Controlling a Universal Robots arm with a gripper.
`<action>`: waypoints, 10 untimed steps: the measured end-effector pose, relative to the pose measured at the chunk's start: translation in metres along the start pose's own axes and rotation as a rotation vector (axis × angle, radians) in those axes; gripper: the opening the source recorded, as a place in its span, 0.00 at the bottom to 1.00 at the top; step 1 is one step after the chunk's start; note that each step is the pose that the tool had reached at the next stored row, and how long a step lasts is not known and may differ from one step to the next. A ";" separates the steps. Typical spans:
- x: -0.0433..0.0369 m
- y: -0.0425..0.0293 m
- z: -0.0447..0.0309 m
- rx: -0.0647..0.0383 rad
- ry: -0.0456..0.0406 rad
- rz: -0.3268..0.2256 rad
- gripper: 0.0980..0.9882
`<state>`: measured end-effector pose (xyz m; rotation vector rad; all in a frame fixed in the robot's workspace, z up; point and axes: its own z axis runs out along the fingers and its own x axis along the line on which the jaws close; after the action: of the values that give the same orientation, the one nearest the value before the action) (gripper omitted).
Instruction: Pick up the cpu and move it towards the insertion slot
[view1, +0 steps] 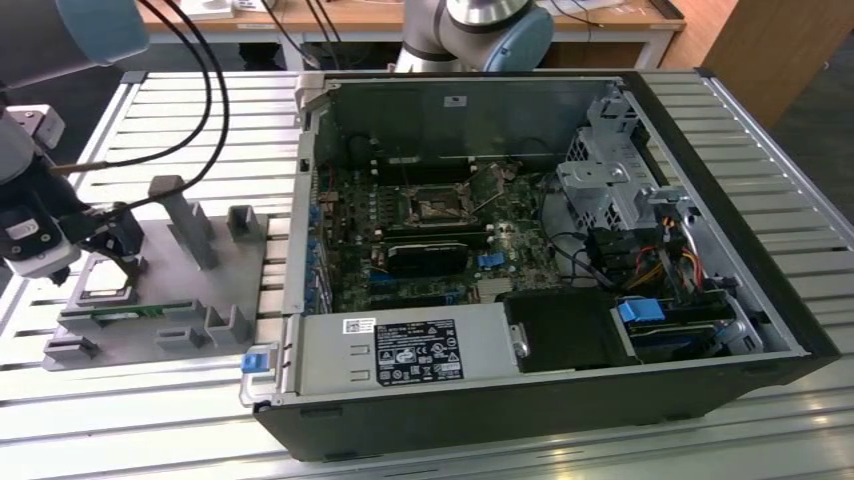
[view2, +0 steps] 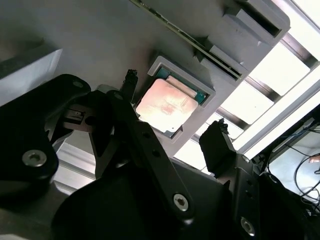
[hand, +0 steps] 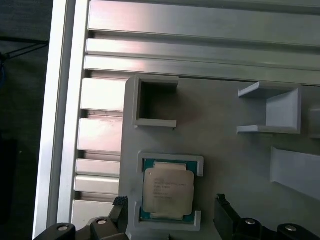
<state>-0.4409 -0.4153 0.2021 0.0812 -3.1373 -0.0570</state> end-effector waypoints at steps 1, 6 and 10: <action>0.0000 0.0007 0.0009 0.000 0.0001 0.001 0.76; -0.0001 0.0021 0.0050 -0.001 -0.0001 0.001 0.76; 0.0003 0.0032 0.0086 -0.004 -0.0003 0.001 0.76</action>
<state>-0.4414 -0.4118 0.1937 0.0796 -3.1373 -0.0626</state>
